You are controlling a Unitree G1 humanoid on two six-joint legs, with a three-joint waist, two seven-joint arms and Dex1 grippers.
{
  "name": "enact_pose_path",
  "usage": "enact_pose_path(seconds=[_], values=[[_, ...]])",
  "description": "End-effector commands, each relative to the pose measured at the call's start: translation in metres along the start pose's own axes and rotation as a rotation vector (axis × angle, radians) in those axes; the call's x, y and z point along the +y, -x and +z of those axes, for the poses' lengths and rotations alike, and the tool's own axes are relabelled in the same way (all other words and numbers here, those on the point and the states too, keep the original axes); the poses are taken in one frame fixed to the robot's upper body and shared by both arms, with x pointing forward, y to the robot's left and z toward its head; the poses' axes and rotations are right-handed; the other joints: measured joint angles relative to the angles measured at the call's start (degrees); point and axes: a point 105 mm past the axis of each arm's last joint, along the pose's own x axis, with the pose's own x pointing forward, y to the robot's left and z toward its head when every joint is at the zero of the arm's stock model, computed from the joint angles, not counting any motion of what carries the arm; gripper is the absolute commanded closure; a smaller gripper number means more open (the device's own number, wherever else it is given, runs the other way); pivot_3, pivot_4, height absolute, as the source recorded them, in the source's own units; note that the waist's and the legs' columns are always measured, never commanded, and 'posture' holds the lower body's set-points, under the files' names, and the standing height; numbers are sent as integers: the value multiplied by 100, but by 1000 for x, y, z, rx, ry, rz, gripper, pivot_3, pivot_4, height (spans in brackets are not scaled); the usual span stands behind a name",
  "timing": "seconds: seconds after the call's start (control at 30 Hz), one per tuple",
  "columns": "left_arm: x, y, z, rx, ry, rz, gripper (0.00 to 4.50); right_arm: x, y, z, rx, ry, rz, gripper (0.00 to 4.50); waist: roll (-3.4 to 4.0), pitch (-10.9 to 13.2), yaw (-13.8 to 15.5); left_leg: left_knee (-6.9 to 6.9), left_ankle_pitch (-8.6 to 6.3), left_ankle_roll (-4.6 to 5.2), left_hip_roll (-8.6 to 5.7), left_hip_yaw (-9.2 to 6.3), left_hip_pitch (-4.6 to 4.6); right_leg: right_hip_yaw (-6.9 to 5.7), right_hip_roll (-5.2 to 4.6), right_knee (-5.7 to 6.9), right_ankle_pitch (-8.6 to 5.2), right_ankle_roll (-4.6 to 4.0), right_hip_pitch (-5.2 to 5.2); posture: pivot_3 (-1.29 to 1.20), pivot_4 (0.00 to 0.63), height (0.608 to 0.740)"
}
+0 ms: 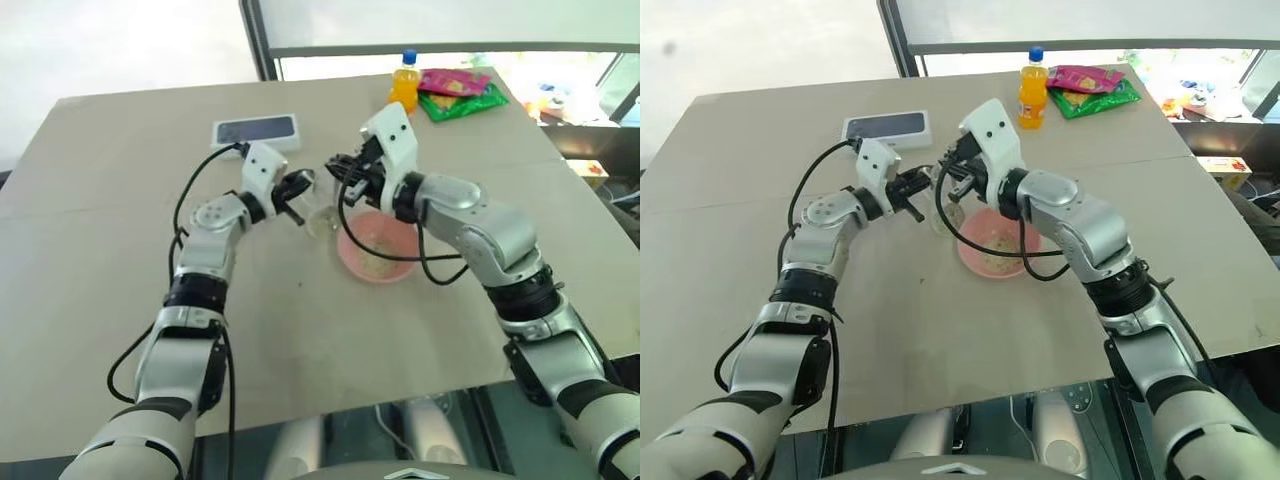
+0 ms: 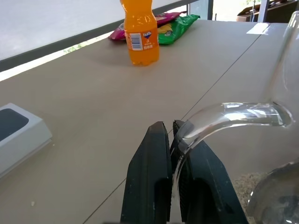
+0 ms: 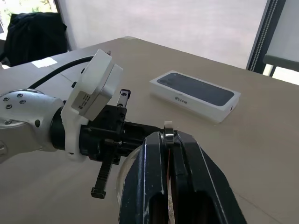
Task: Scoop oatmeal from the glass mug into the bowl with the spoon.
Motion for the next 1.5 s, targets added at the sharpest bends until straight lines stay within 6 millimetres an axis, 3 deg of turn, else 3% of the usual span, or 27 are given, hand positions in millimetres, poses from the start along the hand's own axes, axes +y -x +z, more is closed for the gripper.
enact_pose_path(seconds=[0.03,0.1,0.2,0.77,1.07,1.17,1.5], values=[[7,2,7,-6,-64,5,4461,-10,5,14,-61,-209,-34,4500,0,0,5,0,0,0,1,-3,0,-1,1,0,0,0,0,0,150,740],[6,3,5,-8,-59,8,4461,-21,10,20,-87,-389,-65,4500,0,0,15,0,0,0,0,-5,-1,-1,0,1,0,0,0,0,150,740],[4,4,1,-9,-54,9,4461,-29,15,23,-93,-501,-76,4500,0,0,40,0,0,0,-3,-5,-1,-1,-3,0,0,0,1,0,150,740],[-22,-3,-23,-45,34,7,4461,-91,61,38,-179,-769,-221,4500,4,-6,154,1,0,2,-9,-2,3,0,-6,5,0,0,6,0,150,740],[-23,1,-36,-41,92,44,4461,-97,71,33,-230,-941,-216,4500,16,-20,156,1,0,3,-9,-3,7,0,-7,4,0,0,14,0,150,740],[-23,2,-43,-69,189,95,4461,-95,73,30,-246,-991,-204,4500,22,-24,155,2,-1,4,-9,-2,9,0,-7,4,0,0,16,0,150,740],[-44,3,-52,-102,203,63,4461,-85,70,12,-226,-1095,-229,4500,40,-60,157,4,-10,22,-11,-3,13,-1,-9,4,0,0,23,0,150,740]])
